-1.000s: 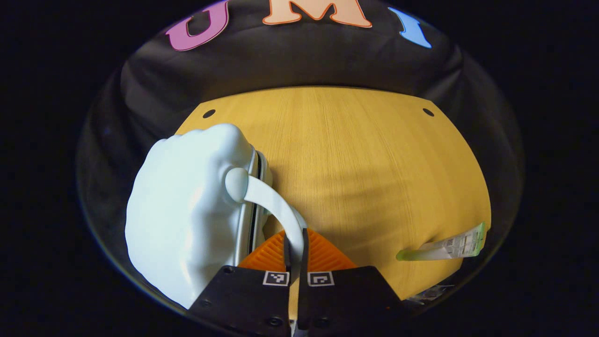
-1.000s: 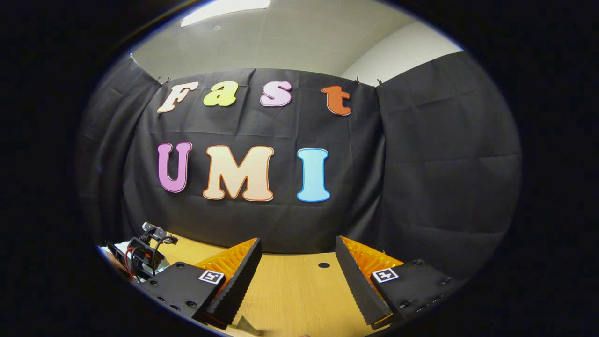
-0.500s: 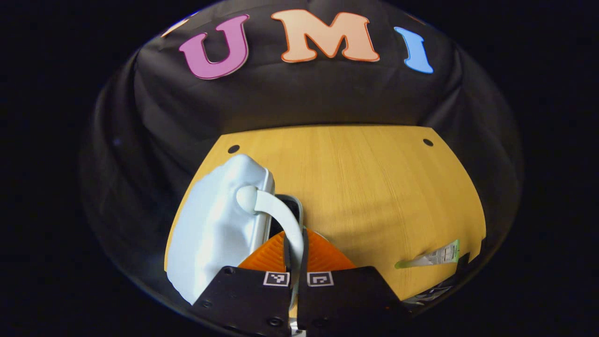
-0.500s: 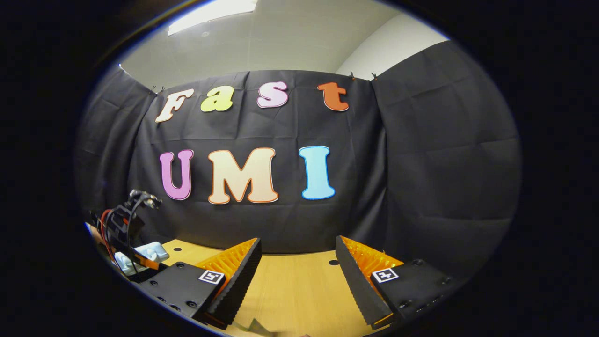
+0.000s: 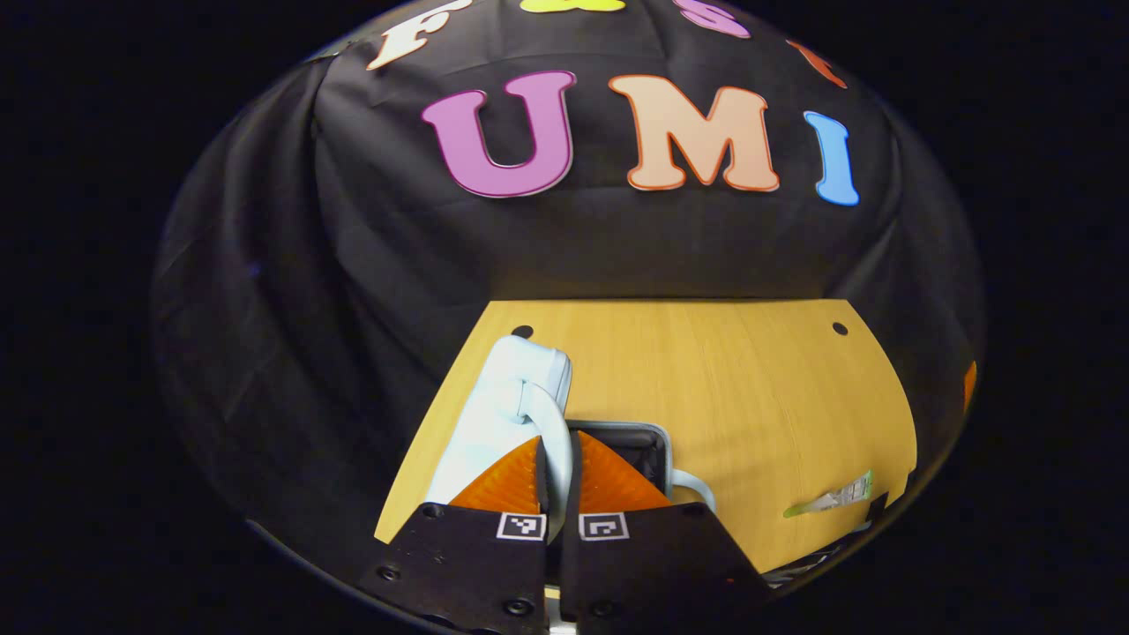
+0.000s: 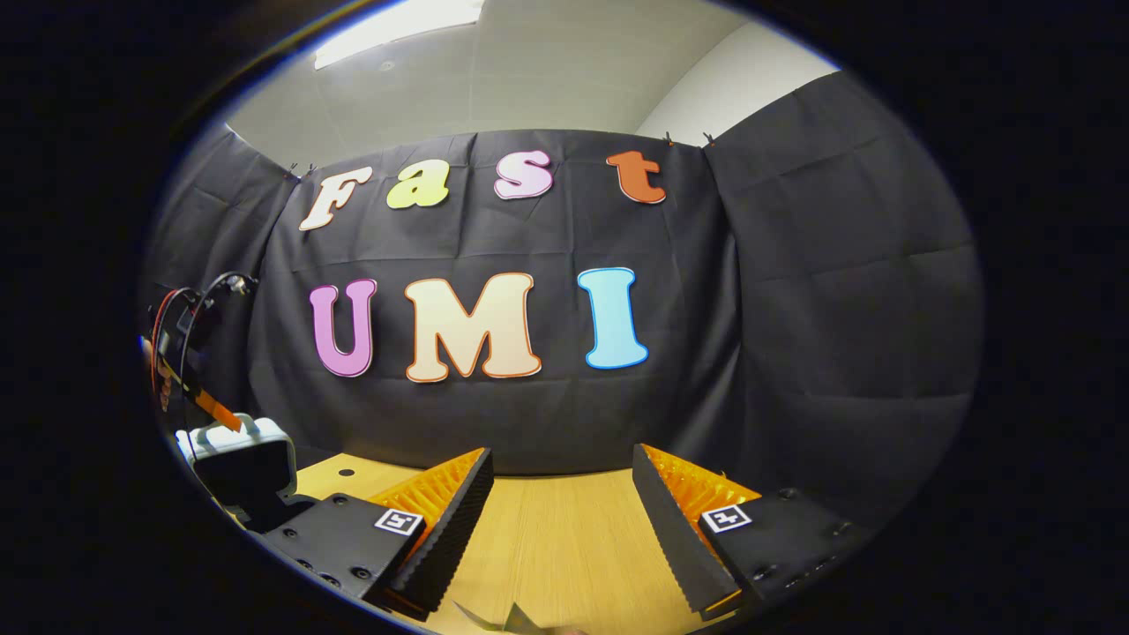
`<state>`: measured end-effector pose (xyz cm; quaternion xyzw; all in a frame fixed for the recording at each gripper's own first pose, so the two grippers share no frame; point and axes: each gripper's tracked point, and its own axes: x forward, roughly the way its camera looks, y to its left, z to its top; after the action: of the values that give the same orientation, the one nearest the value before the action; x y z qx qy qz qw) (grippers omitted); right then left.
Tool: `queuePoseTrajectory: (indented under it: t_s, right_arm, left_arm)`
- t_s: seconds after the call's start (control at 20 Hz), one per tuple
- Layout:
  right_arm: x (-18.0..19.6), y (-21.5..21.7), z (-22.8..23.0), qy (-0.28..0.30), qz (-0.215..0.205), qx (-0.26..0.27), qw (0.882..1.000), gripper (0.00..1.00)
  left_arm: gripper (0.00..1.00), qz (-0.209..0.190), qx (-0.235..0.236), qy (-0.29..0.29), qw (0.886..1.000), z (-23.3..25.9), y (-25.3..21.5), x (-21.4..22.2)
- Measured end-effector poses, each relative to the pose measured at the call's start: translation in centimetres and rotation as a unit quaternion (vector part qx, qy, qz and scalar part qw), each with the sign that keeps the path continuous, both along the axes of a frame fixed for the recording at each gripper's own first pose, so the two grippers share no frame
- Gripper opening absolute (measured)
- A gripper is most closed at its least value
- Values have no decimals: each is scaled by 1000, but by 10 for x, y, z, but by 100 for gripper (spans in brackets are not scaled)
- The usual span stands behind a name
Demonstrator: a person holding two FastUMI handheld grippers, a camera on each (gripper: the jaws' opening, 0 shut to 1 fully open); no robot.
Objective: First open the suitcase, pack the skin care products into it, and then close the suitcase.
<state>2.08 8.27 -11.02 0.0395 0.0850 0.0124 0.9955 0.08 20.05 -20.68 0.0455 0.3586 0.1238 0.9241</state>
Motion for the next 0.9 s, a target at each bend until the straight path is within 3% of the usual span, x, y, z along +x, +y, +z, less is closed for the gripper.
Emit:
queuePoseTrajectory:
  t_s: [0.15,0.5,0.65,0.9]
  right_arm:
    - [-3,18,0,-2,-3,-2,1000,99]
    - [-10,47,-3,-7,-42,-33,999,99]
    - [-10,59,-5,2,-43,-41,998,99]
    - [-3,79,4,-2,-33,-62,998,99]
  left_arm:
    - [0,-2,-5,-20,1000,11,29,0]
    - [0,1,50,-44,998,31,139,2]
    - [0,-4,33,-54,998,29,168,-1]
    - [0,19,14,-60,998,15,218,-7]
